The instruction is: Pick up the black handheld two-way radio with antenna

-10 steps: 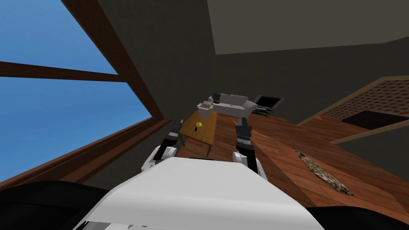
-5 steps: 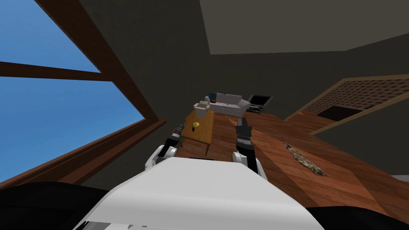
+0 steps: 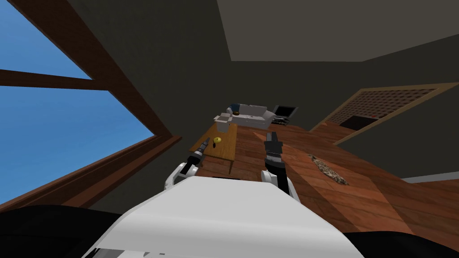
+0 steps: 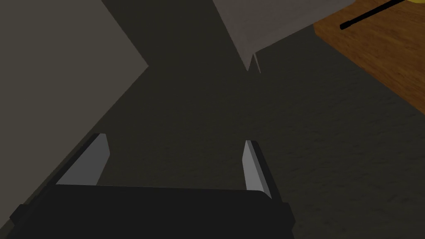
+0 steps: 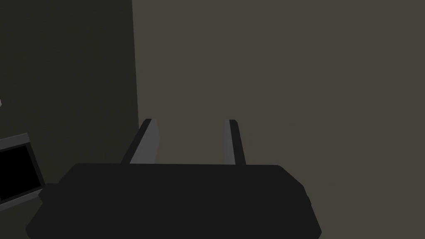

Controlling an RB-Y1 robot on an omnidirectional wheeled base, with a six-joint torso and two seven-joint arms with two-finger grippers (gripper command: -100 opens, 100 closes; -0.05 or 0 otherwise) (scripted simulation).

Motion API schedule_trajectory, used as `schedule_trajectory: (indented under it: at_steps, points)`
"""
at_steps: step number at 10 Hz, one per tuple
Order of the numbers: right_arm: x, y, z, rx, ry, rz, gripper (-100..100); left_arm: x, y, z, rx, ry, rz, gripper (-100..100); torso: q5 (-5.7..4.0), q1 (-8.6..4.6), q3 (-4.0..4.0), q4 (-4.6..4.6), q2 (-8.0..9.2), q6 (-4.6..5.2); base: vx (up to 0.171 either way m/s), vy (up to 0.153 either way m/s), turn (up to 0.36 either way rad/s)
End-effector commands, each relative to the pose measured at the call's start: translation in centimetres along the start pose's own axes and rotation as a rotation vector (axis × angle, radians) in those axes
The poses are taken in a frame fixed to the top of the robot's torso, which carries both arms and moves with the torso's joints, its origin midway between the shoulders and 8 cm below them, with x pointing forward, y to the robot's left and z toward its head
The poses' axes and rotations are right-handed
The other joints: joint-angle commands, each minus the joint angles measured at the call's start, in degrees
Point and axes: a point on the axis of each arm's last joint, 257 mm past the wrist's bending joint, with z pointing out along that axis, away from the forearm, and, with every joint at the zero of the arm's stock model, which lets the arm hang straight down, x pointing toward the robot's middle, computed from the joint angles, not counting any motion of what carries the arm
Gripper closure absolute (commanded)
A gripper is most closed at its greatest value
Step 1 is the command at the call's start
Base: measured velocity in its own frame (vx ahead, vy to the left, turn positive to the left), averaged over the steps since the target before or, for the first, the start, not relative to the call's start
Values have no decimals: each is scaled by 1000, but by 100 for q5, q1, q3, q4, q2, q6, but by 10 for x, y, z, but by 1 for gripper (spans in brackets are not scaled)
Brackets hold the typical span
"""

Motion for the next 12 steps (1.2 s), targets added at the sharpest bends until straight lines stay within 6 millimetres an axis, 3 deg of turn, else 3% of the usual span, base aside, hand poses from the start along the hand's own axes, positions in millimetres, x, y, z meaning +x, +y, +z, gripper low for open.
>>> schedule_trajectory:
  at_steps: [1,9,12]
  points:
    - [0,0,0,0,0,0,0,7,21,2,-41,29,38,-100,0,0,0,0,0,0,0,-13,-72]
    - [0,0,0,0,0,0,0,31,106,4,-209,138,189,-100,0,-1,-5,-2,-8,-1,12,-14,-77]
    - [0,0,0,0,0,0,0,36,127,2,-251,161,217,-100,0,-1,-5,-2,-9,0,19,-12,-34]
